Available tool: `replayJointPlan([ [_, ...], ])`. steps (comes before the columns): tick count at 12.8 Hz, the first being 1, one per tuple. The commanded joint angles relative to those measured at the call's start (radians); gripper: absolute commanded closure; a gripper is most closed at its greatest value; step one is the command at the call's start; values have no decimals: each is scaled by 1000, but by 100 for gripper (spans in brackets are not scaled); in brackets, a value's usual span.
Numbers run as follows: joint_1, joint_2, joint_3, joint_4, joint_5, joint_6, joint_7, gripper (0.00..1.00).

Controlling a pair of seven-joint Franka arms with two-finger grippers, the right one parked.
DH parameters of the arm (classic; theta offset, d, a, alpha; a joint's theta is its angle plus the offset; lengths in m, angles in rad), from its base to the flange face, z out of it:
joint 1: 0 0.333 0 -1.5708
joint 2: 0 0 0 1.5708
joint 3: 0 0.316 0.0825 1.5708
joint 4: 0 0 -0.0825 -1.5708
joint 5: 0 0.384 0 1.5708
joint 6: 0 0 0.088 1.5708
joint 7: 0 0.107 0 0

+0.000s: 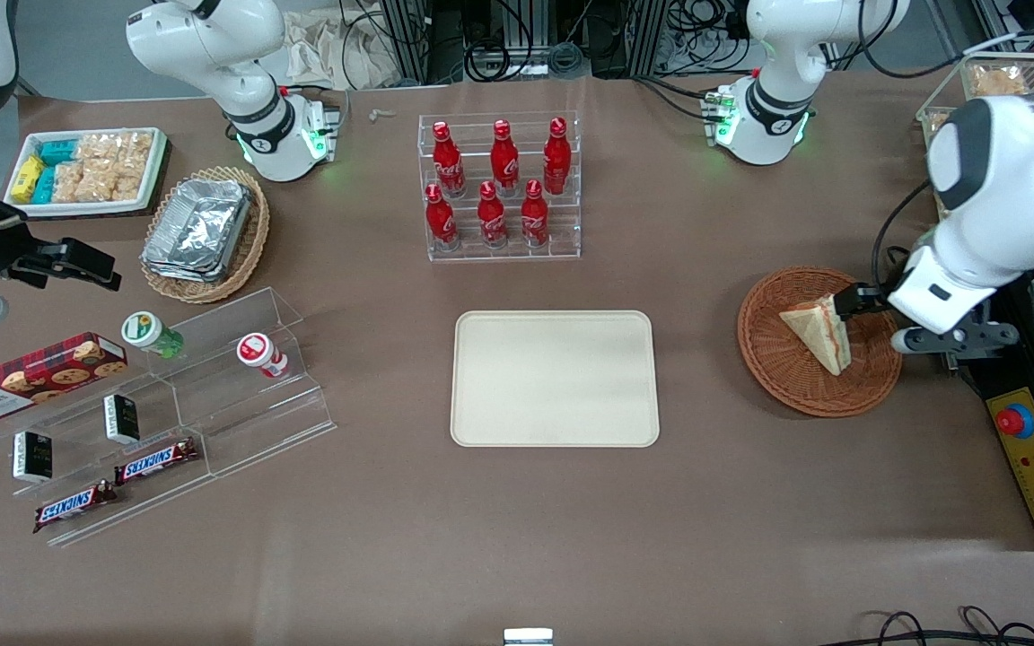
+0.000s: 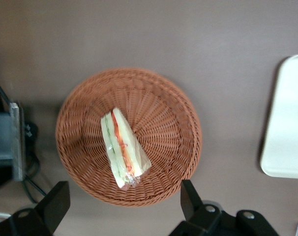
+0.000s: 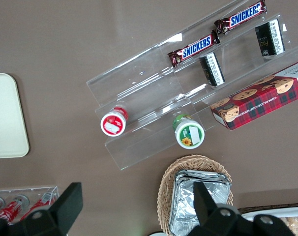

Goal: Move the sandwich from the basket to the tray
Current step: 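Move the left gripper over the wrapped sandwich in the wicker basket, then lower the left gripper and close it on the sandwich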

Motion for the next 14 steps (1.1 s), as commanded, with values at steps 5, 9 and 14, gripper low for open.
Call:
replayJointPlan([
  [5,15,28,3,-177,11,197,-223,0],
  [9,15,79,3,-234,21,309,-374,0],
  [14,29,128,37,-330,40,470,-375,0],
])
